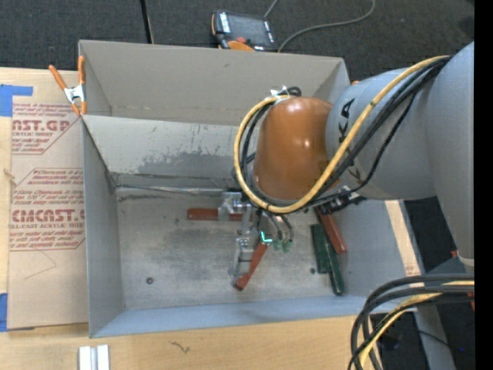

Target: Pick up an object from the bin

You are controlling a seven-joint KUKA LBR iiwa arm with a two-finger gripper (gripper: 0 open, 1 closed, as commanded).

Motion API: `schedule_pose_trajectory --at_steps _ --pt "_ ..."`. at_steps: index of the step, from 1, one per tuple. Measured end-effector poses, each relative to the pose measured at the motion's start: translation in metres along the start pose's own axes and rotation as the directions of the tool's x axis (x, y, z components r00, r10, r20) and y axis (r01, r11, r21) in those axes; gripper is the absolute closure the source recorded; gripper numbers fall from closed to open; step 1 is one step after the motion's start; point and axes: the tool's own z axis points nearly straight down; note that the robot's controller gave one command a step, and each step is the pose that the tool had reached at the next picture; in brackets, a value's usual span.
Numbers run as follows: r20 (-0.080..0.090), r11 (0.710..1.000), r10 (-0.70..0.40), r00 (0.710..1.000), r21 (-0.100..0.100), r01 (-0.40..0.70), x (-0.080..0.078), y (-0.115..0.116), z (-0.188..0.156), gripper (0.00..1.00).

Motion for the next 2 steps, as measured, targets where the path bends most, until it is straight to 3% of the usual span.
schedule_pose_trajectory --at_steps 1,2 --pt "0.0 0.999 0.041 0.999 0.002 -0.041 0.0306 -0.0636 0.08 0.0" --pt "0.005 0.999 0.036 0.999 0.0 -0.036 0.0285 -0.0602 0.0758 1.0"
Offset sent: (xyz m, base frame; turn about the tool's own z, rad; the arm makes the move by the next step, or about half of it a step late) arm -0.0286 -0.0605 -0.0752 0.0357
